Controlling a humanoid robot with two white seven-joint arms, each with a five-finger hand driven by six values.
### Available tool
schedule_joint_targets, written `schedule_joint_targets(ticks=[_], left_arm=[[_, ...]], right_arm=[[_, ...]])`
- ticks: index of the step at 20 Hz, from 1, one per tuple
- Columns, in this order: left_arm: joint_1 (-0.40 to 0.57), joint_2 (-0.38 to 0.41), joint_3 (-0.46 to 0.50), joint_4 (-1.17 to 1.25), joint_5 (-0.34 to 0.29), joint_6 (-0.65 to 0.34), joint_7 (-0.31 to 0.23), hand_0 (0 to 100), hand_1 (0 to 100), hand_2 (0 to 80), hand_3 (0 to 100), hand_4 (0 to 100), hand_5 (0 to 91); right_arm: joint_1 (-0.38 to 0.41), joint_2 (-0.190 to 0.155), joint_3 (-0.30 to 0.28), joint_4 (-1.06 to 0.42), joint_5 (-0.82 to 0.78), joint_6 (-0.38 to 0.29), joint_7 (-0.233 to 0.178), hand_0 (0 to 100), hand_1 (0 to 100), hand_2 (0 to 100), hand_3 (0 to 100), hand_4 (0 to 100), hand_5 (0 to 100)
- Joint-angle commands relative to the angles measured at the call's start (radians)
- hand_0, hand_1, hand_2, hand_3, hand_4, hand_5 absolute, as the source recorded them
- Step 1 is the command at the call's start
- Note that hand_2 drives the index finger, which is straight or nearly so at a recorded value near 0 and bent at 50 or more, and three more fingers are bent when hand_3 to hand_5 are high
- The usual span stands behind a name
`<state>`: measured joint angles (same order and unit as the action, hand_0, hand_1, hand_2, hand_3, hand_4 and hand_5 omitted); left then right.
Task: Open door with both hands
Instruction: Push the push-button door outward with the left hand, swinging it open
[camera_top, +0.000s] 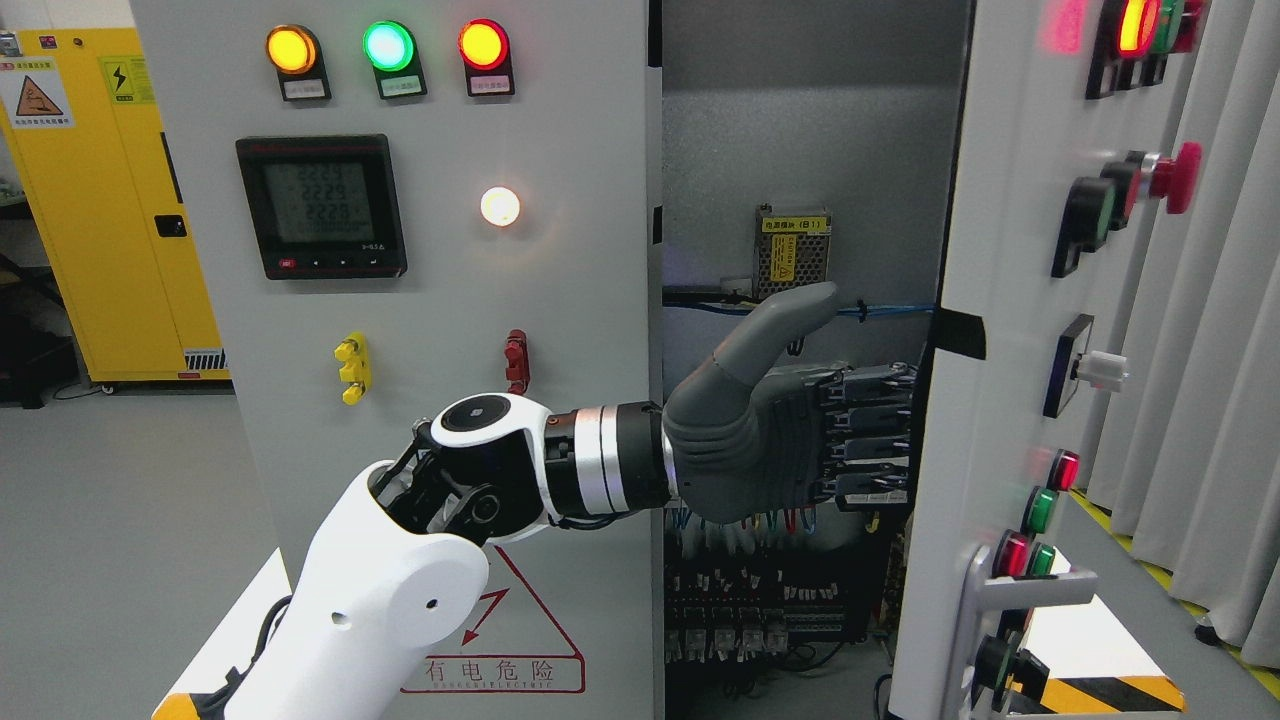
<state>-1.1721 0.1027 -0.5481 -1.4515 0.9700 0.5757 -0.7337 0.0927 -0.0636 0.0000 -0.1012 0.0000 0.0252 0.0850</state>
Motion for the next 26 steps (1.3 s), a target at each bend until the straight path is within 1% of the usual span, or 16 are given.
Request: schedule_joint_targets(ticks=[1, 4, 5, 7, 8, 14, 18, 20, 23, 26], left_arm=[[-0.006, -0.070, 0.011, -0.003, 0.000, 0.001, 0.002, 0, 0, 0.0, 0, 0, 0.0], [-0.004, -0.078, 0.013, -0.024, -0.002, 0.001, 0.004, 0, 0, 0.0, 0, 0, 0.0], [-0.004, -0.078, 0.013, -0.035, -0.002, 0.003, 0.017, 0, 0, 0.0, 0, 0, 0.0], [-0.001, -0.080, 0.013, -0.049, 0.000, 0.003, 0.069, 0, 0, 0.0, 0, 0, 0.0], [-0.001, -0.080, 0.013, -0.053, 0.000, 0.003, 0.085, 0, 0, 0.0, 0, 0, 0.0], [0.012, -0.106, 0.010, -0.099, -0.002, 0.006, 0.100, 0, 0, 0.0, 0, 0, 0.0], [0.026, -0.135, 0.005, -0.113, -0.004, 0.026, 0.146, 0, 0, 0.0, 0, 0, 0.0], [0.028, -0.147, -0.001, -0.113, -0.004, 0.026, 0.154, 0, 0, 0.0, 0, 0, 0.0], [0.028, -0.207, -0.006, -0.110, -0.020, 0.026, 0.160, 0, 0, 0.0, 0, 0, 0.0], [0.032, -0.279, -0.013, -0.096, -0.065, 0.026, 0.160, 0, 0, 0.0, 0, 0, 0.0]], right_arm=[[0.001, -0.001, 0.032, 0.000, -0.022, 0.001, -0.001, 20, 12, 0, 0, 0, 0], [0.001, -0.001, 0.032, 0.000, -0.022, 0.001, -0.001, 20, 12, 0, 0, 0, 0], [-0.001, -0.001, 0.032, 0.000, -0.022, 0.001, -0.001, 20, 12, 0, 0, 0, 0], [0.001, -0.001, 0.032, 0.000, -0.022, 0.001, -0.001, 20, 12, 0, 0, 0, 0], [-0.001, -0.001, 0.032, 0.000, -0.022, 0.001, -0.001, 20, 12, 0, 0, 0, 0], [-0.001, -0.001, 0.032, 0.000, -0.022, 0.001, -0.001, 20, 12, 0, 0, 0, 0], [-0.001, -0.001, 0.032, 0.000, -0.022, 0.001, -0.001, 20, 12, 0, 0, 0, 0], [0.001, 0.001, 0.032, 0.000, -0.022, 0.001, -0.001, 20, 12, 0, 0, 0, 0], [-0.001, -0.001, 0.032, 0.000, -0.022, 0.001, -0.001, 20, 12, 0, 0, 0, 0], [0.001, -0.001, 0.032, 0.000, -0.022, 0.001, -0.001, 20, 12, 0, 0, 0, 0]])
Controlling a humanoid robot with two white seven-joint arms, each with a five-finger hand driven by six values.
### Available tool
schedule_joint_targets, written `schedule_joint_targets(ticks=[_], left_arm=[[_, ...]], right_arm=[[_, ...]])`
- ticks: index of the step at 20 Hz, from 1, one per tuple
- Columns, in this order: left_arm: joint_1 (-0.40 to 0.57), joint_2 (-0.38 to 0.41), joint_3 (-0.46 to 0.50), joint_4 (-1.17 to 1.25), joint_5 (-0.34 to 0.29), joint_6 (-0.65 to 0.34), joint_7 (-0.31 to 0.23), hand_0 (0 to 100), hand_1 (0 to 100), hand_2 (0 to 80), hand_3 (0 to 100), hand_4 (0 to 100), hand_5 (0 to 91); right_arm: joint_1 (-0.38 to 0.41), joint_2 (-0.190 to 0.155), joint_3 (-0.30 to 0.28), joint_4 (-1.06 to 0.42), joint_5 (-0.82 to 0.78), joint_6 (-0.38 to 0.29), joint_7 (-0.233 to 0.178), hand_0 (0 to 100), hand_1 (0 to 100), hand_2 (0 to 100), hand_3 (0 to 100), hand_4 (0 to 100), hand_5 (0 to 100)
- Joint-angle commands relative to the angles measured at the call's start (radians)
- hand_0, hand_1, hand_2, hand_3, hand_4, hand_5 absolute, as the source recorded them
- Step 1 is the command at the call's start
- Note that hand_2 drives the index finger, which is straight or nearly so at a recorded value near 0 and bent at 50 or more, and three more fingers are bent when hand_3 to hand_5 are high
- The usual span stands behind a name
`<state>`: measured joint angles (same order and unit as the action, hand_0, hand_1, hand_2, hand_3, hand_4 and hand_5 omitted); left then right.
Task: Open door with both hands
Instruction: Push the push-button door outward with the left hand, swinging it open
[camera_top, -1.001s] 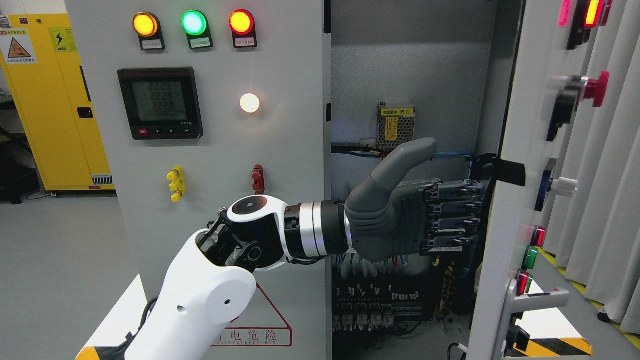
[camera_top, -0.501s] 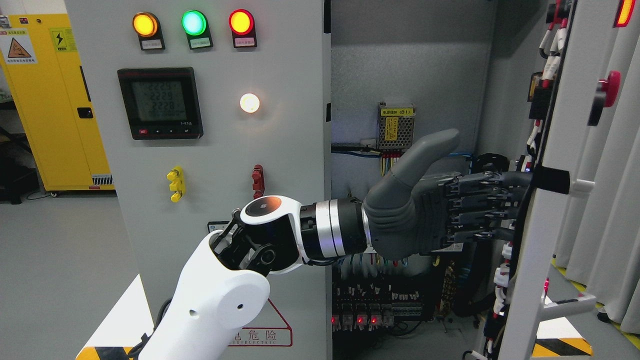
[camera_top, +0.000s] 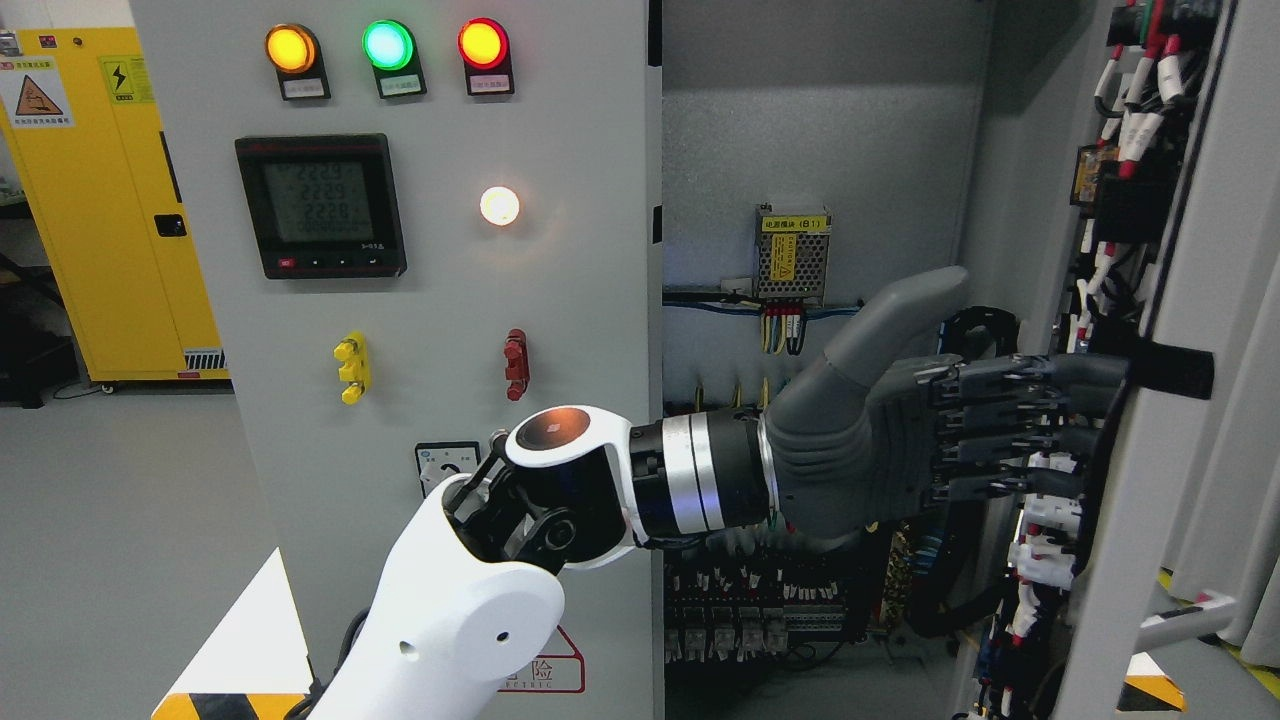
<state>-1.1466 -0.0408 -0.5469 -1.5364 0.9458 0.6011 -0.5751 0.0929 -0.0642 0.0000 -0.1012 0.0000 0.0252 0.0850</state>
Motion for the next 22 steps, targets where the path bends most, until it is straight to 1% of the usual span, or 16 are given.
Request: schedule_joint_targets(ticks=[1, 3, 6, 7, 11, 14, 19, 20, 22], left_arm=[[0.007, -0.140, -0.025, -0.010, -0.045, -0.001, 0.001, 0, 0, 0.0, 0, 0, 0.0], [0.005, -0.140, -0.063, -0.010, -0.045, -0.011, 0.018, 0, 0, 0.0, 0, 0, 0.0], [0.005, -0.142, -0.076, -0.008, -0.044, -0.015, 0.082, 0, 0, 0.0, 0, 0, 0.0], [0.004, -0.142, -0.084, -0.005, -0.042, -0.020, 0.092, 0, 0, 0.0, 0, 0, 0.0], [-0.013, -0.143, -0.126, 0.033, -0.039, -0.056, 0.097, 0, 0, 0.0, 0, 0, 0.0], [-0.056, -0.145, -0.159, 0.079, -0.032, -0.107, 0.100, 0, 0, 0.0, 0, 0, 0.0], [-0.099, -0.143, -0.183, 0.107, -0.028, -0.133, 0.107, 0, 0, 0.0, 0, 0, 0.0], [-0.113, -0.143, -0.192, 0.116, -0.019, -0.141, 0.113, 0, 0, 0.0, 0, 0, 0.0], [-0.159, -0.145, -0.228, 0.143, 0.027, -0.168, 0.130, 0, 0, 0.0, 0, 0, 0.0]], right_arm=[[-0.001, 0.000, 0.032, 0.000, -0.022, 0.001, -0.001, 20, 12, 0, 0, 0, 0], [-0.001, 0.000, 0.031, 0.000, -0.022, 0.001, -0.001, 20, 12, 0, 0, 0, 0], [-0.001, -0.002, 0.031, 0.000, -0.022, 0.001, -0.001, 20, 12, 0, 0, 0, 0], [-0.001, -0.002, 0.031, 0.000, -0.022, 0.001, -0.001, 20, 12, 0, 0, 0, 0], [-0.001, -0.002, 0.031, 0.000, -0.022, 0.001, -0.001, 20, 12, 0, 0, 0, 0], [0.001, -0.002, 0.032, 0.000, -0.022, 0.001, -0.001, 20, 12, 0, 0, 0, 0], [0.001, 0.000, 0.032, 0.000, -0.022, 0.001, -0.001, 20, 12, 0, 0, 0, 0], [-0.001, 0.000, 0.032, 0.000, -0.022, 0.001, -0.001, 20, 12, 0, 0, 0, 0], [0.001, 0.000, 0.032, 0.000, -0.022, 0.001, -0.001, 20, 12, 0, 0, 0, 0]])
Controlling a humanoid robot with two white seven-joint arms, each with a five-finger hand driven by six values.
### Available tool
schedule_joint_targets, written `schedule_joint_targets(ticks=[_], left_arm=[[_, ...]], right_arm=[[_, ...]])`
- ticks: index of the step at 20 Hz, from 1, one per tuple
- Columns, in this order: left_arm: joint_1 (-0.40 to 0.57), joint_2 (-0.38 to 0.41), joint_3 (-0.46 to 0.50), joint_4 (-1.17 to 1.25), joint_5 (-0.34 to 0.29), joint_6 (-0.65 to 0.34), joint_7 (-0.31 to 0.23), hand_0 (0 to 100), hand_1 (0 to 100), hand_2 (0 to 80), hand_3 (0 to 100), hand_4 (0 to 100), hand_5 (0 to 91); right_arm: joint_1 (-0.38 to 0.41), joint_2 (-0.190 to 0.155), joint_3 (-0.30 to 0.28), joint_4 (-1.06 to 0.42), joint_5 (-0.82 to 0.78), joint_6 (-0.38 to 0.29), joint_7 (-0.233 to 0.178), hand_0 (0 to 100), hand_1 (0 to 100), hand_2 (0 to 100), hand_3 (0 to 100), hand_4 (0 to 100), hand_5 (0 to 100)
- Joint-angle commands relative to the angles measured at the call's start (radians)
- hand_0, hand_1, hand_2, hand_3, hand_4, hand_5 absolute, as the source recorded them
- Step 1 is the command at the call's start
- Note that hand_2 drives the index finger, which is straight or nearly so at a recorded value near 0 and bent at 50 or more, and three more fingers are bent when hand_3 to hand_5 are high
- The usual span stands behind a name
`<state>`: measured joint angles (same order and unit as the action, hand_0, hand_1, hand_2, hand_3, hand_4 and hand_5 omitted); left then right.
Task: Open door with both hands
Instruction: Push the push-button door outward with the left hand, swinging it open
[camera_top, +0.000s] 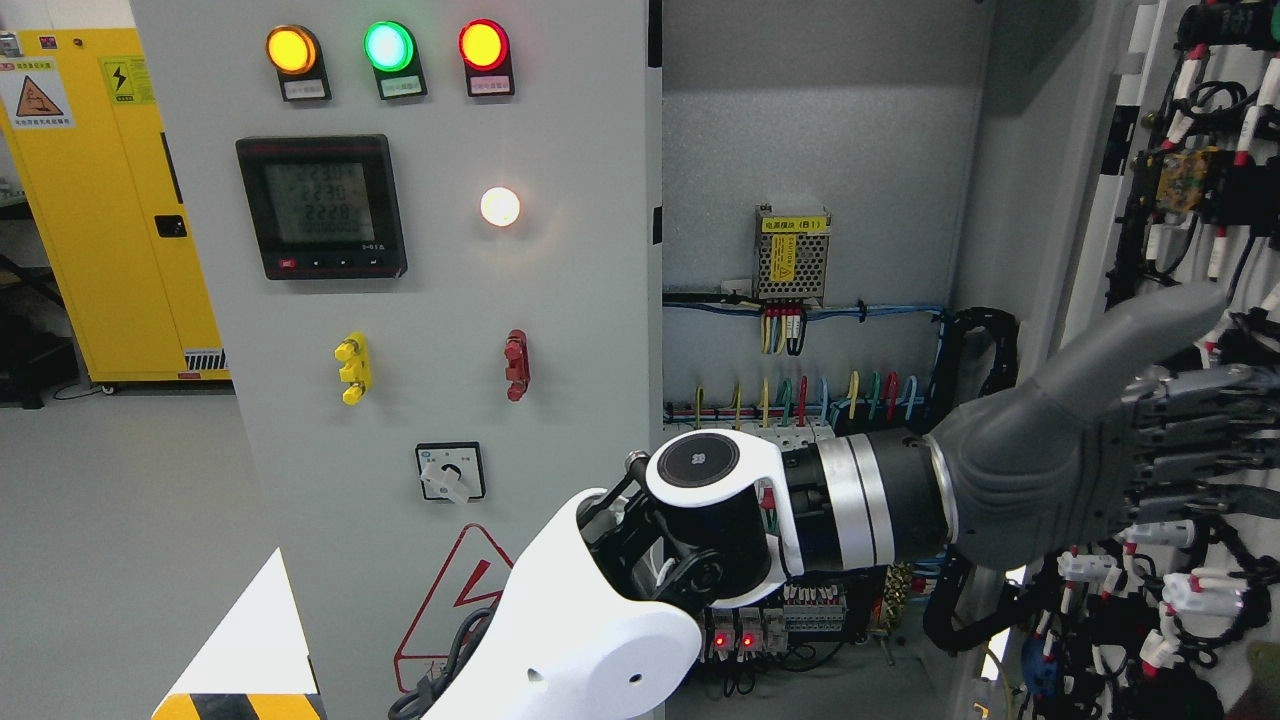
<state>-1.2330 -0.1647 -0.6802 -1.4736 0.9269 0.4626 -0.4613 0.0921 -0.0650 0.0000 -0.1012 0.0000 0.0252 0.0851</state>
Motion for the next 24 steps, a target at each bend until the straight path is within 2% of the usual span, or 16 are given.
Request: schedule_joint_targets(ticks=[1, 5, 16, 24], left_arm=[[-0.097, -0.022, -0.108, 0.097, 0.067, -0.047, 0.029, 0, 0, 0.0, 0, 0, 0.0], [-0.117, -0.026, -0.147, 0.122, 0.095, -0.058, 0.078, 0, 0, 0.0, 0, 0, 0.0], [-0.120, -0.029, -0.206, 0.113, 0.128, -0.082, 0.107, 0, 0, 0.0, 0, 0, 0.0], [-0.135, -0.029, -0.208, 0.110, 0.164, -0.105, 0.112, 0, 0, 0.0, 0, 0, 0.0]], right_arm=[[0.000, 0.001, 0.031, 0.000, -0.022, 0.001, -0.001, 20, 12, 0, 0, 0, 0], [0.000, 0.001, 0.031, 0.000, -0.022, 0.001, -0.001, 20, 12, 0, 0, 0, 0], [0.000, -0.001, 0.031, 0.000, -0.022, 0.001, -0.001, 20, 12, 0, 0, 0, 0], [0.000, -0.001, 0.031, 0.000, -0.022, 0.001, -0.001, 20, 12, 0, 0, 0, 0]])
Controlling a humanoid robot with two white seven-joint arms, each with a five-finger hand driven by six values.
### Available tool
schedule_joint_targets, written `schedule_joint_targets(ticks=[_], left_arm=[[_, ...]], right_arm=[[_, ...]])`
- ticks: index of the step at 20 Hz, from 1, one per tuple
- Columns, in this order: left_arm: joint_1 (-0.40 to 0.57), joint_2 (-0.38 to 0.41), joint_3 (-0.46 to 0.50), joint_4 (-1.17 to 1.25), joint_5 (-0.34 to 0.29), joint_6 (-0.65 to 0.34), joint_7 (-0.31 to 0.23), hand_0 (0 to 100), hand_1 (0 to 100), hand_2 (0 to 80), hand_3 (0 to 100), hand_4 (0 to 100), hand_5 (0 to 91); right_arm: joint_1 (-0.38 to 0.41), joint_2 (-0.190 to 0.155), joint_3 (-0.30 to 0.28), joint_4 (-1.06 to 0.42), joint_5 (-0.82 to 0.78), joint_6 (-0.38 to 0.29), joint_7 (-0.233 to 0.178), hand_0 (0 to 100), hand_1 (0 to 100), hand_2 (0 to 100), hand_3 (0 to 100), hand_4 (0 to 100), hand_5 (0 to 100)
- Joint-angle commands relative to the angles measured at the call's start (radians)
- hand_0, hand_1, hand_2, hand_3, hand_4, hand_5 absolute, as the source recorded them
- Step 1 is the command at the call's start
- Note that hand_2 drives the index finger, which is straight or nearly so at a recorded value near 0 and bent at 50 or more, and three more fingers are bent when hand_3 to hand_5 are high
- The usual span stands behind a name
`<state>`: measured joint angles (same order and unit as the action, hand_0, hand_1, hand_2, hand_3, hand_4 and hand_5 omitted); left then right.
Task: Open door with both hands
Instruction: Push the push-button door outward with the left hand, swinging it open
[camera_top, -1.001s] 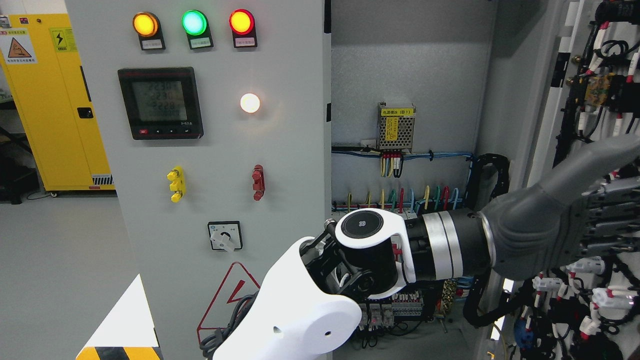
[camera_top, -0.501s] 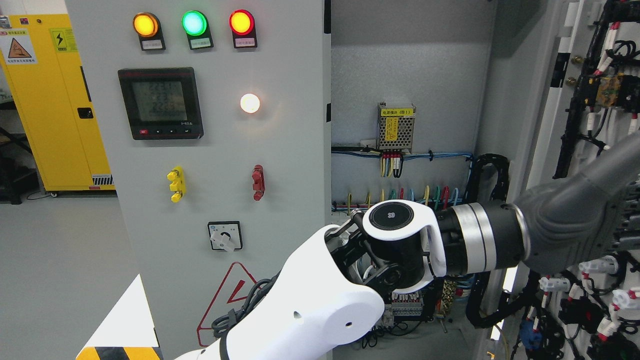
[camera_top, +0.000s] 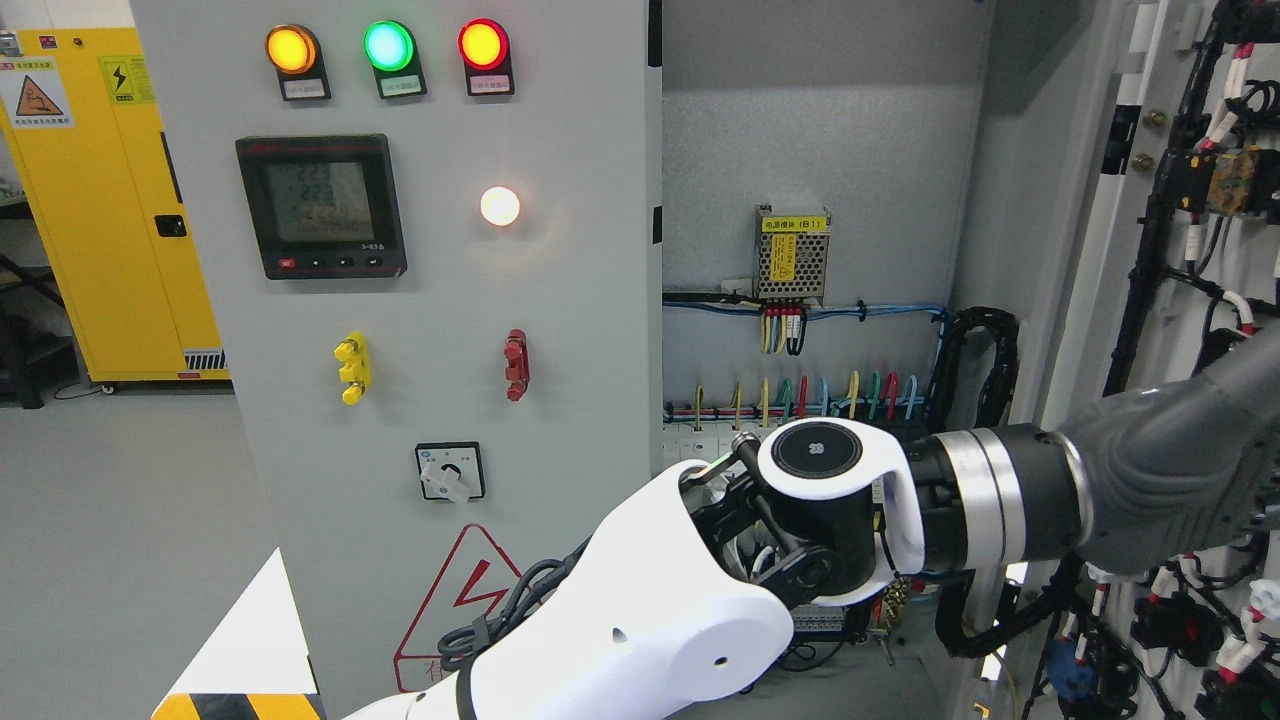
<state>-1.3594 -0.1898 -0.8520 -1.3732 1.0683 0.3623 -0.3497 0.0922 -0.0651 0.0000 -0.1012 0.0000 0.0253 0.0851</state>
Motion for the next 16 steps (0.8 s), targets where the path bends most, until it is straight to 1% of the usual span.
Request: schedule_joint_targets(ticks=[1, 6, 8, 10, 11, 13, 15, 16], left_arm=[[-0.009, -0.003, -0.036, 0.009, 0.022, -0.005, 0.000, 0, 0, 0.0, 0, 0, 0.0], [0.013, 0.006, -0.016, -0.021, 0.018, 0.010, -0.002, 0, 0, 0.0, 0, 0, 0.0], [0.046, 0.006, 0.040, -0.030, 0.010, 0.042, 0.000, 0, 0, 0.0, 0, 0, 0.0], [0.072, 0.012, 0.121, -0.040, 0.004, 0.108, 0.000, 0, 0, 0.0, 0, 0, 0.0], [0.086, 0.026, 0.143, -0.046, -0.004, 0.116, 0.000, 0, 0, 0.0, 0, 0, 0.0], [0.121, 0.094, 0.172, -0.084, -0.017, 0.116, -0.002, 0, 0, 0.0, 0, 0, 0.0], [0.192, 0.139, 0.180, -0.136, -0.022, 0.113, 0.003, 0, 0, 0.0, 0, 0, 0.0], [0.239, 0.154, 0.183, -0.162, -0.037, 0.106, 0.005, 0, 0, 0.0, 0, 0, 0.0]], right_arm=[[0.000, -0.001, 0.031, 0.000, -0.021, 0.001, -0.001, 20, 12, 0, 0, 0, 0], [0.000, -0.001, 0.031, 0.000, -0.021, 0.001, -0.001, 20, 12, 0, 0, 0, 0], [0.000, -0.001, 0.031, 0.000, -0.021, 0.001, -0.001, 20, 12, 0, 0, 0, 0], [0.000, -0.001, 0.031, 0.000, -0.021, 0.001, -0.001, 20, 12, 0, 0, 0, 0], [0.000, -0.001, 0.031, 0.000, -0.021, 0.001, -0.001, 20, 12, 0, 0, 0, 0], [0.000, -0.001, 0.031, 0.000, -0.021, 0.001, -0.001, 20, 12, 0, 0, 0, 0], [0.000, -0.001, 0.031, 0.000, -0.021, 0.001, -0.001, 20, 12, 0, 0, 0, 0], [0.000, -0.001, 0.031, 0.000, -0.021, 0.001, -0.001, 20, 12, 0, 0, 0, 0]])
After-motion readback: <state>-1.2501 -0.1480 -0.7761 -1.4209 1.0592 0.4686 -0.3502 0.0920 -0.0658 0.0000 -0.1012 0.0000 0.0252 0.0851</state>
